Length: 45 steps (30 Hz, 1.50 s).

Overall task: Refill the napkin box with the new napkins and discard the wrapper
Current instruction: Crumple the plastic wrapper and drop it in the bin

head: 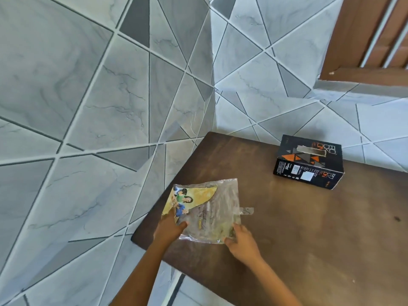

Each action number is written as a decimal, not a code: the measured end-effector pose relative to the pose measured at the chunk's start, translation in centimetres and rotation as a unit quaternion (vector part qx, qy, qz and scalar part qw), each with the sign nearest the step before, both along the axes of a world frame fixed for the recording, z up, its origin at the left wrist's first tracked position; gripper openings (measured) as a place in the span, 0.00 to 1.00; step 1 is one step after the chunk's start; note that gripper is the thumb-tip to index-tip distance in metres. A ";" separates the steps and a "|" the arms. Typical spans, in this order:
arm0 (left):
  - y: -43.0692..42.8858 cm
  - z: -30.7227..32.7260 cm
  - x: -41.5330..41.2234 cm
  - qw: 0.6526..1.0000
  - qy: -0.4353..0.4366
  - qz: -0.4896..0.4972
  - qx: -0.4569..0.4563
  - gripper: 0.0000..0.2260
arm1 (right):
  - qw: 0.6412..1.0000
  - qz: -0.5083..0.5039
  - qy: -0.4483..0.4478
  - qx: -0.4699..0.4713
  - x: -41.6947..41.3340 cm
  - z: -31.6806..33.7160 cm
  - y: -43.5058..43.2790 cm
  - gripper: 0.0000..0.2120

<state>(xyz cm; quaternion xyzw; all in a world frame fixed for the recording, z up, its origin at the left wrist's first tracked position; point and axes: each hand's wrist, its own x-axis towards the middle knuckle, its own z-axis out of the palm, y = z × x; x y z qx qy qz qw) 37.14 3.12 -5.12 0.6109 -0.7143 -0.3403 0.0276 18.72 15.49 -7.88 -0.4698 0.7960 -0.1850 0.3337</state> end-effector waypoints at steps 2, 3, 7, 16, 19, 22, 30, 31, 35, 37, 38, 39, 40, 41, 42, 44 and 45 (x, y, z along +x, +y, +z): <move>-0.5 -0.3 -0.3 0.999 0.011 -0.028 0.015 0.30 | 1.000 -0.014 0.017 0.002 0.5 -0.3 -0.8 0.26; -0.4 -0.4 -0.4 0.999 0.015 -0.047 0.018 0.31 | 1.000 -0.024 0.018 0.002 0.8 -0.4 -1.1 0.27; -0.8 -0.9 -1.4 0.993 0.037 -0.106 0.025 0.36 | 0.996 -0.082 -0.026 -0.035 1.8 -1.0 -2.0 0.28; -0.4 -1.6 -5.7 0.965 0.195 -0.137 0.108 0.28 | 0.938 -0.194 -0.261 -0.118 2.7 0.4 -1.5 0.24; -0.1 -1.3 -7.2 0.953 0.233 -0.154 0.119 0.22 | 0.917 -0.198 -0.301 -0.172 2.4 1.3 -0.8 0.22; 0.3 -0.2 -8.7 0.950 0.259 -0.136 0.105 0.18 | 0.895 -0.209 -0.332 -0.211 1.4 2.0 0.5 0.19; 2.2 3.1 -12.4 0.878 0.398 -0.032 0.262 0.15 | 0.841 -0.282 -0.371 -0.275 -2.3 3.2 3.3 0.11; 2.3 3.3 -12.8 0.861 0.408 -0.019 0.304 0.15 | 0.832 -0.300 -0.371 -0.281 -2.5 3.3 3.3 0.18; 3.4 4.4 -14.2 0.815 0.347 -0.044 0.463 0.10 | 0.839 -0.261 -0.365 -0.308 -4.8 4.4 5.2 0.49; 3.6 4.3 -15.0 0.813 0.330 -0.037 0.479 0.13 | 0.853 -0.202 -0.370 -0.310 -5.7 5.9 6.2 0.39; 3.6 4.5 -15.4 0.813 0.334 -0.027 0.476 0.13 | 0.857 -0.188 -0.365 -0.311 -6.0 6.5 6.4 0.33; 3.8 4.8 -15.9 0.815 0.347 -0.004 0.463 0.12 | 0.860 -0.182 -0.361 -0.312 -6.5 6.6 6.7 0.29; 3.9 5.2 -16.2 0.822 0.361 0.027 0.440 0.10 | 0.860 -0.189 -0.360 -0.309 -6.8 6.4 6.8 0.25; 4.0 5.4 -16.7 0.832 0.376 0.059 0.404 0.08 | 0.860 -0.200 -0.359 -0.301 -7.0 6.2 6.9 0.23; 4.2 5.6 -17.2 0.849 0.383 0.084 0.355 0.08 | 0.863 -0.205 -0.358 -0.292 -7.0 6.1 6.9 0.21; 4.6 5.7 -17.7 0.887 0.378 0.086 0.249 0.10 | 0.871 -0.201 -0.349 -0.281 -6.7 5.6 6.7 0.17; 4.9 5.7 -17.8 0.902 0.374 0.064 0.205 0.11 | 0.875 -0.193 -0.341 -0.284 -6.4 5.7 6.4 0.17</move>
